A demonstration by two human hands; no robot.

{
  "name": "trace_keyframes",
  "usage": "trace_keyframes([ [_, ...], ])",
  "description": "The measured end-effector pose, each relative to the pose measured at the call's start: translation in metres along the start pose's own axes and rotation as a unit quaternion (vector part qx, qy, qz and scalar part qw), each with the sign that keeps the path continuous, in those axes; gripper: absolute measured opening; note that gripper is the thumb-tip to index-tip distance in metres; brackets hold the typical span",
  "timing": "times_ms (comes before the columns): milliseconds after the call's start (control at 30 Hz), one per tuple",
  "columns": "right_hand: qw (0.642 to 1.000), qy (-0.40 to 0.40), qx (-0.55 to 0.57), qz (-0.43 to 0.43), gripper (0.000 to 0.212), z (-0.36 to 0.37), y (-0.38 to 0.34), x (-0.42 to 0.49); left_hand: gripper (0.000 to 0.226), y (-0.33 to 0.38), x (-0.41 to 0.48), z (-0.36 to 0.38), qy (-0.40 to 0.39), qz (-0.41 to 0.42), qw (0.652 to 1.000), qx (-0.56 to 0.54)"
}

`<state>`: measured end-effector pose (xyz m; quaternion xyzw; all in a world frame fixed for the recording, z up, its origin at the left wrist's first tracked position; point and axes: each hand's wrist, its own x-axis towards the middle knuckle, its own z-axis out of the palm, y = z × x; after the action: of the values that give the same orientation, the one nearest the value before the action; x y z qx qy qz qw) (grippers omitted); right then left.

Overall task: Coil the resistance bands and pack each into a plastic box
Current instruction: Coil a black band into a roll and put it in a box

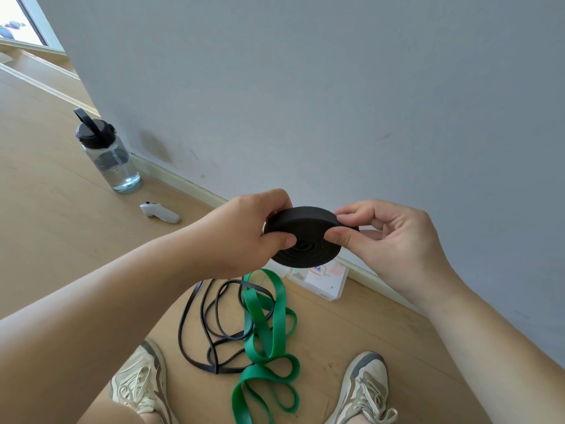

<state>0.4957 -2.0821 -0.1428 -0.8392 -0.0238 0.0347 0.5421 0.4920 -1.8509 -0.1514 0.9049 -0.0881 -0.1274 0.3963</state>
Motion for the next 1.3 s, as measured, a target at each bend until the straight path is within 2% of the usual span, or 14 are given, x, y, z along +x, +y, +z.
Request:
trace_keyframes([
  [167,0.998,-0.013,0.061,-0.032,0.024,0.008,0.001,0.0,0.01,0.004,-0.004,-0.005,-0.005,-0.031,0.996,-0.081],
  [300,0.998,0.012,0.03,-0.062,0.02,0.012,0.0,0.002,0.01,0.008,-0.005,0.002,-0.043,-0.056,0.986,-0.152],
  [333,0.998,0.016,0.011,-0.066,0.018,0.013,0.0,0.002,0.011,0.007,-0.004,0.003,-0.044,-0.058,0.989,-0.126],
  [400,0.997,0.006,-0.03,-0.076,0.018,0.016,0.001,0.001,0.019,0.004,-0.001,0.002,-0.033,-0.051,0.998,-0.007],
  [467,0.992,-0.02,-0.076,-0.098,0.016,0.017,0.0,-0.002,0.036,0.005,-0.002,0.0,-0.011,-0.023,0.997,0.072],
  [533,0.984,-0.046,-0.116,-0.129,0.015,0.017,0.0,-0.003,0.042,0.007,-0.003,0.002,-0.004,0.016,0.998,0.06],
  [633,0.971,-0.082,-0.149,-0.166,0.016,0.017,-0.001,-0.005,0.018,0.011,-0.004,0.008,-0.015,0.032,0.999,0.023],
  [733,0.984,-0.097,-0.1,-0.107,0.025,0.013,-0.005,-0.007,0.013,0.009,-0.003,0.008,-0.016,0.029,0.999,0.019],
  [800,0.994,-0.072,-0.052,-0.07,0.026,0.008,-0.008,-0.007,0.012,0.009,-0.004,0.007,-0.015,0.028,0.999,0.001],
  [967,0.998,-0.015,0.012,-0.055,0.028,0.005,-0.013,-0.009,0.009,0.013,-0.002,0.008,0.001,0.042,0.998,-0.04],
  [1067,0.999,-0.01,0.004,-0.045,0.027,0.004,-0.013,-0.008,0.008,0.013,-0.002,0.009,0.003,0.042,0.998,-0.044],
  [1167,0.999,-0.037,-0.002,-0.039,0.026,0.003,-0.008,-0.005,0.008,0.01,-0.001,0.009,0.016,0.032,0.998,-0.043],
  [1300,0.995,-0.042,-0.045,-0.079,0.028,0.008,-0.006,-0.007,0.007,0.007,-0.001,0.007,0.025,0.016,0.998,-0.063],
])
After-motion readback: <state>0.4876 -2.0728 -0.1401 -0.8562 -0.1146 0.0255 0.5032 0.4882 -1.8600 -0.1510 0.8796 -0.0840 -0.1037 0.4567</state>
